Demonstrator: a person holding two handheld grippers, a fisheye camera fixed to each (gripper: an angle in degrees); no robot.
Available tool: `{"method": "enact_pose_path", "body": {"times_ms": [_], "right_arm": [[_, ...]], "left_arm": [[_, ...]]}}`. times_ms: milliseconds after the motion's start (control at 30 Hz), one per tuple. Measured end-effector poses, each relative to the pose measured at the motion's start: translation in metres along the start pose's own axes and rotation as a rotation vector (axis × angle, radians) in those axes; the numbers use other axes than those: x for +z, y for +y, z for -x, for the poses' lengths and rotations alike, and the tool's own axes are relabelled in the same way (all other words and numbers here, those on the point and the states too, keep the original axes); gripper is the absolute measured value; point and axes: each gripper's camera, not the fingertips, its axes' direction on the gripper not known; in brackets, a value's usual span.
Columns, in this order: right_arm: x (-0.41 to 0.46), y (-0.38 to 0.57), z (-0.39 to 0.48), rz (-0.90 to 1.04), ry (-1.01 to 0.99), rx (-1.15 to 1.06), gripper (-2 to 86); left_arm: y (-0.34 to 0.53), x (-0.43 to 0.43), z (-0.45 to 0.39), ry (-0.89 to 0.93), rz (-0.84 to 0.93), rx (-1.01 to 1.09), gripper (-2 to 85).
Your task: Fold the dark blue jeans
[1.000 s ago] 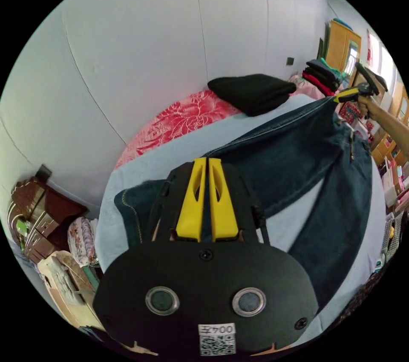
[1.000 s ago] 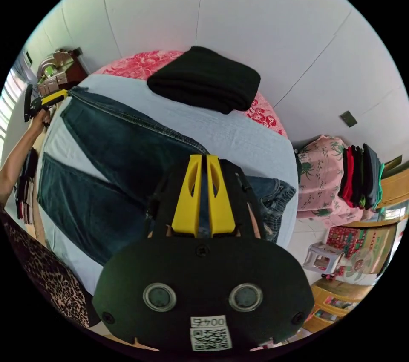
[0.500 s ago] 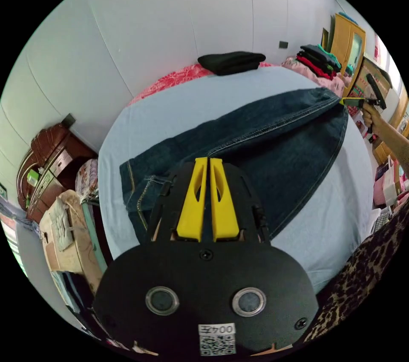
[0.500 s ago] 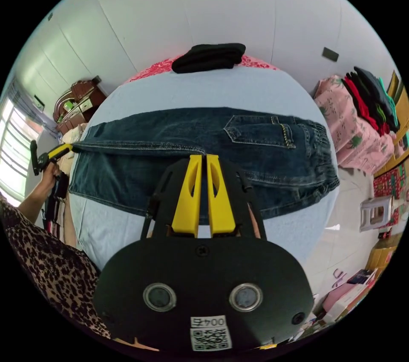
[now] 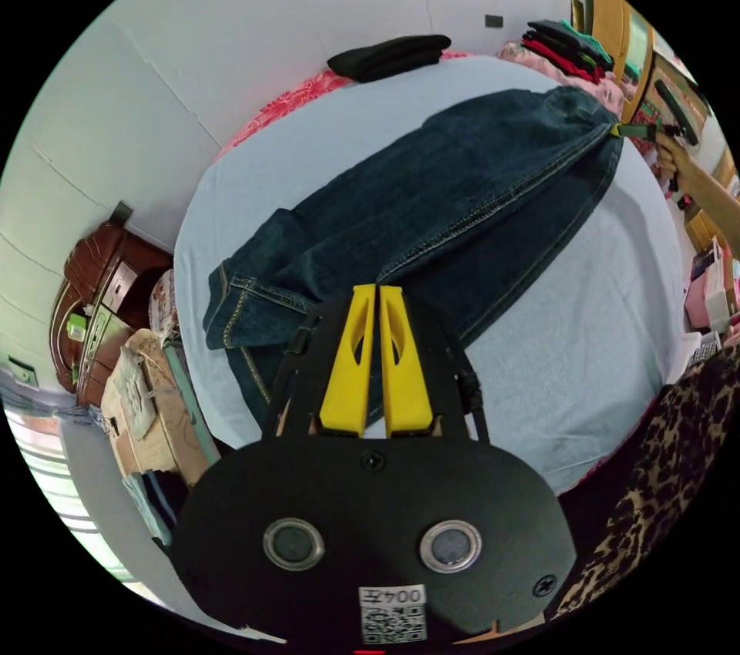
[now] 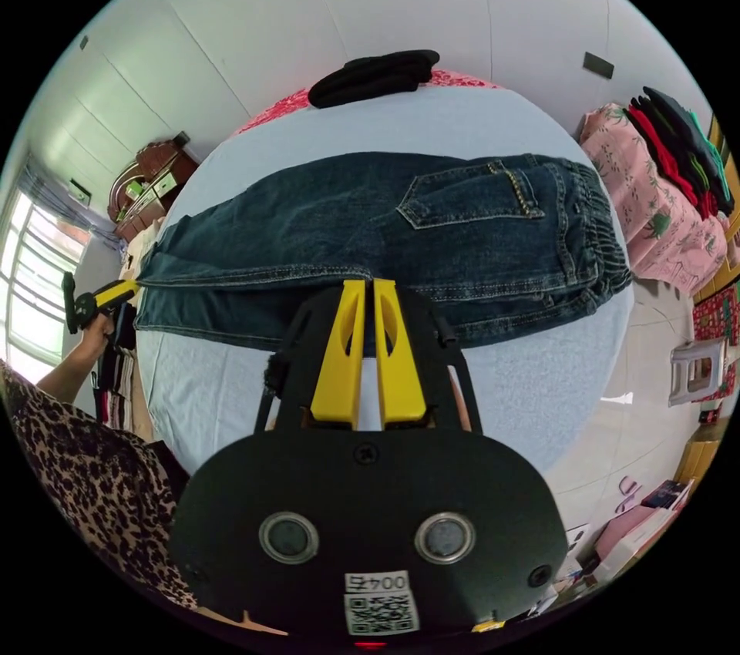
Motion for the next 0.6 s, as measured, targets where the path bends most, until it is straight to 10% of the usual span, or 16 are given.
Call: {"method": "enact_pose_path", "body": {"times_ms": [400, 600], "right_arm": [[-0.056, 0.028, -0.072, 0.042, -0.200, 0.081, 3.8], [-0.137, 0.051, -0.196, -0.251, -0.307, 0.467, 6.3]], "left_arm": [[0.035, 0.077, -0.087, 0.046, 0.217, 0.026, 0.7], [0.043, 0.087, -0.108, 0.007, 0.203, -0.020, 0.8]]}}
